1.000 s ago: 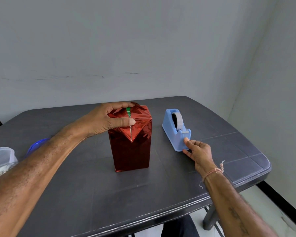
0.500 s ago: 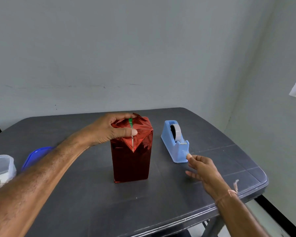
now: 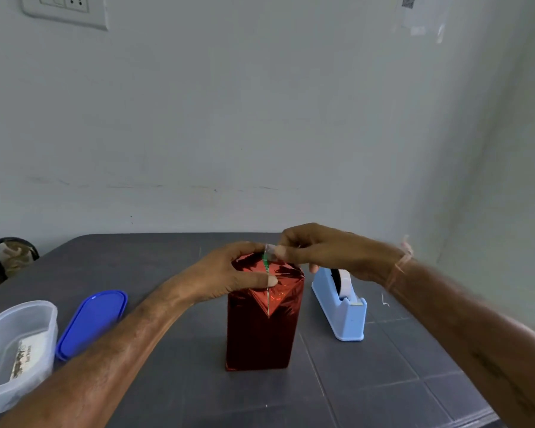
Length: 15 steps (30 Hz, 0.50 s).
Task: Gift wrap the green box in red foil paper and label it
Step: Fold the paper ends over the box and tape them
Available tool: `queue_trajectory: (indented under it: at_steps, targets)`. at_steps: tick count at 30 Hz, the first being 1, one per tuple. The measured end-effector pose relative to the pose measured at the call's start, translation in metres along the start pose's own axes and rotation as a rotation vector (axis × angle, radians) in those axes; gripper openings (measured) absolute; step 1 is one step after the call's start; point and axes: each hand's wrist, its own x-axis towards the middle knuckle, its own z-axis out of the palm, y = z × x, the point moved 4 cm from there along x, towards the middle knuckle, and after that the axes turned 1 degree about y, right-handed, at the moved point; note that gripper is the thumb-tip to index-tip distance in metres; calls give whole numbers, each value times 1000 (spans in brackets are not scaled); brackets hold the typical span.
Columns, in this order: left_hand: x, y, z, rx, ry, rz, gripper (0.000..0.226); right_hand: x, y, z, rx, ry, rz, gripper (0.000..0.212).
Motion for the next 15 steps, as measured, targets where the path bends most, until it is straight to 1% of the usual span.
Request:
queue_trajectory:
  at_steps: [2, 4, 6, 8, 11, 13, 15]
  targets:
    - [0, 2, 1, 0, 0, 14, 61, 13, -1, 3, -54, -49, 24, 30]
    - [-1, 3, 0, 7, 19, 5, 65, 22, -4, 4, -88, -78, 35, 34]
    - [0, 1, -1, 12, 28, -5, 75, 28, -5, 5, -122, -105, 55, 41]
    - [1, 0, 0, 22, 18, -9, 82, 31, -6, 4, -150, -123, 81, 42]
    - [1, 0, 0, -6, 6, 4, 81, 36, -7, 3, -183, -143, 118, 36]
    - [2, 0, 0, -9, 2, 8, 81, 39, -8, 3, -201, -150, 137, 37]
    - [2, 0, 0, -6, 2, 9, 81, 43, -7, 4, -206, -160, 150, 34]
